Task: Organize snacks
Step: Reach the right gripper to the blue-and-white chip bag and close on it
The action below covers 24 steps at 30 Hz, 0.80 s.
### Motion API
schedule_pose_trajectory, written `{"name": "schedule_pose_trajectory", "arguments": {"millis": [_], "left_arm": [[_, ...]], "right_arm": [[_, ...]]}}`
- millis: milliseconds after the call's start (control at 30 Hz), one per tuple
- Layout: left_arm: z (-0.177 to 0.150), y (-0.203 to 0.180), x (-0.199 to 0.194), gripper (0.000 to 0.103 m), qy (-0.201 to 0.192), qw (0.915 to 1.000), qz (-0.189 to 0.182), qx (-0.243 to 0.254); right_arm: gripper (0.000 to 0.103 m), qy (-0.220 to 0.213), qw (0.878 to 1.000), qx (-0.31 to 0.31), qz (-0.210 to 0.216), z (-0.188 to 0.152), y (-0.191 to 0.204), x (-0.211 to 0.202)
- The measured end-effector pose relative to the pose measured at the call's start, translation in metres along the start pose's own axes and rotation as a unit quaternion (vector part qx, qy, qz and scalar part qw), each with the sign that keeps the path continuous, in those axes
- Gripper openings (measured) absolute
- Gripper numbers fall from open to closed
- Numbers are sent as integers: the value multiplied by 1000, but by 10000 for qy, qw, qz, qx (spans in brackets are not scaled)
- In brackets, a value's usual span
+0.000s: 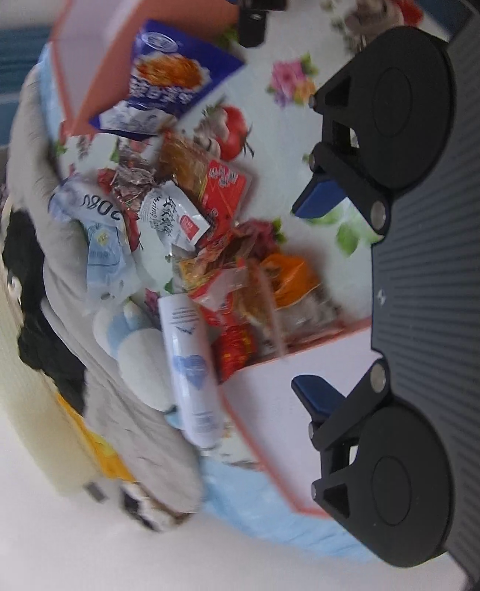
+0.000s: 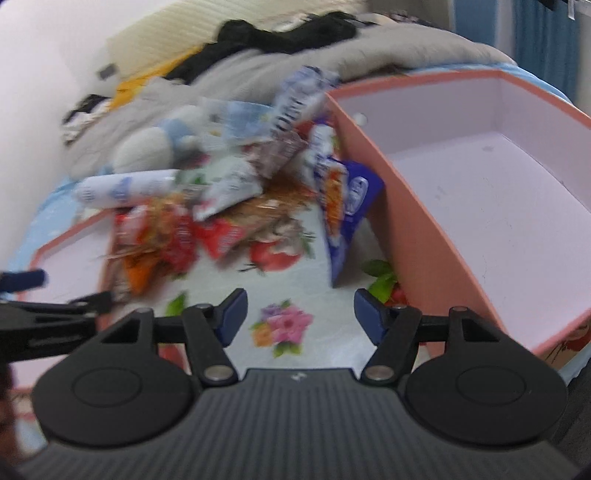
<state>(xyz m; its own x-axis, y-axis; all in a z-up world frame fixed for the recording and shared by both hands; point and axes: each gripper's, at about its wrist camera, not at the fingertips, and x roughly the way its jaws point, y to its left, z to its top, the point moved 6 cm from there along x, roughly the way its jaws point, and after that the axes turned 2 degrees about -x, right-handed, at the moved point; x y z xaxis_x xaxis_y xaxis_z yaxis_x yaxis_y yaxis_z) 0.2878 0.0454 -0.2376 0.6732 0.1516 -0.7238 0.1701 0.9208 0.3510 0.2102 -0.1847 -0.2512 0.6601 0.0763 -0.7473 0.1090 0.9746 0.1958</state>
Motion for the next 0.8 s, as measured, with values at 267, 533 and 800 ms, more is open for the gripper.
{"name": "schedule_pose_trajectory", "arguments": {"millis": [267, 533, 800], "left_arm": [[21, -3, 52, 79, 12, 9963, 118, 846], [21, 2, 91, 68, 218, 9948, -66, 992], [26, 3, 120, 54, 441, 9954, -502, 692]], "right_arm": [[62, -150, 9981, 505, -318, 8, -2, 39], [61, -266, 9959, 550, -664, 20, 4, 70], [60, -720, 9941, 13, -807, 33, 17, 88]]}}
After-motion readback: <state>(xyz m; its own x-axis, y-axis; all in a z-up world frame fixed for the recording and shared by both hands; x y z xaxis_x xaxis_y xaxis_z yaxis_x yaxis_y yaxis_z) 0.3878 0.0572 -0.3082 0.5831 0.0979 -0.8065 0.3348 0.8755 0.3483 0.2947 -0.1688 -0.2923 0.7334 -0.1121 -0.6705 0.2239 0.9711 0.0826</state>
